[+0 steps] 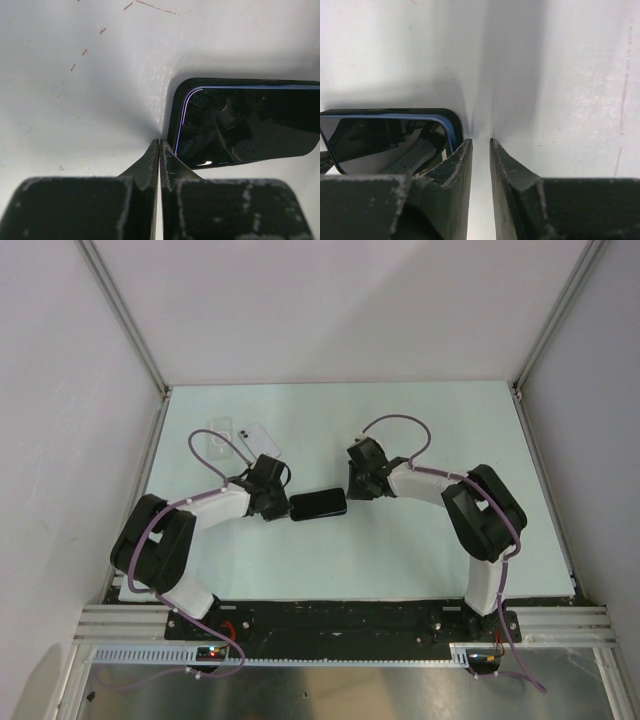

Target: Put the phone into the phone case

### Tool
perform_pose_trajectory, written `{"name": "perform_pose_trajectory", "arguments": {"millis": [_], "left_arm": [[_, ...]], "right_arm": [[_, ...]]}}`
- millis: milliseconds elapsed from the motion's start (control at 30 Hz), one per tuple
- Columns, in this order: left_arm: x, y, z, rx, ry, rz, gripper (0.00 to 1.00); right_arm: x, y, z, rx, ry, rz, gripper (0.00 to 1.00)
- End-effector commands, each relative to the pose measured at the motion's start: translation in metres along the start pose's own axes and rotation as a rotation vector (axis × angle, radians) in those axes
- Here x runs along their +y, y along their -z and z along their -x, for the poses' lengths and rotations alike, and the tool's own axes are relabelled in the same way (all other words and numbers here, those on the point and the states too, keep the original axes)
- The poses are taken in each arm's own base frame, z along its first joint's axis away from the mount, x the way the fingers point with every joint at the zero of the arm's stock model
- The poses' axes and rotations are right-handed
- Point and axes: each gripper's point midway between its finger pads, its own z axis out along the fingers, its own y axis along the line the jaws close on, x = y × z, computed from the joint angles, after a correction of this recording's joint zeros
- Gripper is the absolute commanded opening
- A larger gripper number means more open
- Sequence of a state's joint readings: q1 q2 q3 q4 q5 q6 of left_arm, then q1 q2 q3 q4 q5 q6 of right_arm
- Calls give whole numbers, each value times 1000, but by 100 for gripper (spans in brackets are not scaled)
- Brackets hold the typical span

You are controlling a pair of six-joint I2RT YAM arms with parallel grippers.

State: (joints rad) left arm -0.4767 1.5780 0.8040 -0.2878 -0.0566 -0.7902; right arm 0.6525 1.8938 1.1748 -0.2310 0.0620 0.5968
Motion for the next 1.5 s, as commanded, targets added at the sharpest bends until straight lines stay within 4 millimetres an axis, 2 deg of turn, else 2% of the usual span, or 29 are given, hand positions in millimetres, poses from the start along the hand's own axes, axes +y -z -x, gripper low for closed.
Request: {"name": "perform_pose_trajectory", "arguments": {"millis": [0,67,233,367,667,967,1300,1467], "left_arm": [[-8,11,3,-17,23,-30,4],[-7,11,3,-20,23,-28,3],[-5,12,4,-28,21,-25,3],[-7,12,4,-24,18,-31,3],[-12,12,7,-25,13,-44,2],[-14,11,8,-24,12,-47,1],[-13,8,6,-14,11,-43,1],[-14,7,6,-11,13,-44,0]], "right_arm": [[-7,20,28,-54,-6,4,28],[-5,28,31,-56,-4,39,31],[14,44,31,-57,32,146,35],[25,49,25,-46,51,197,36],[26,36,7,3,74,185,36],[19,26,-2,21,93,144,36],[22,18,-13,48,108,149,35],[23,18,-15,52,110,148,30]]}}
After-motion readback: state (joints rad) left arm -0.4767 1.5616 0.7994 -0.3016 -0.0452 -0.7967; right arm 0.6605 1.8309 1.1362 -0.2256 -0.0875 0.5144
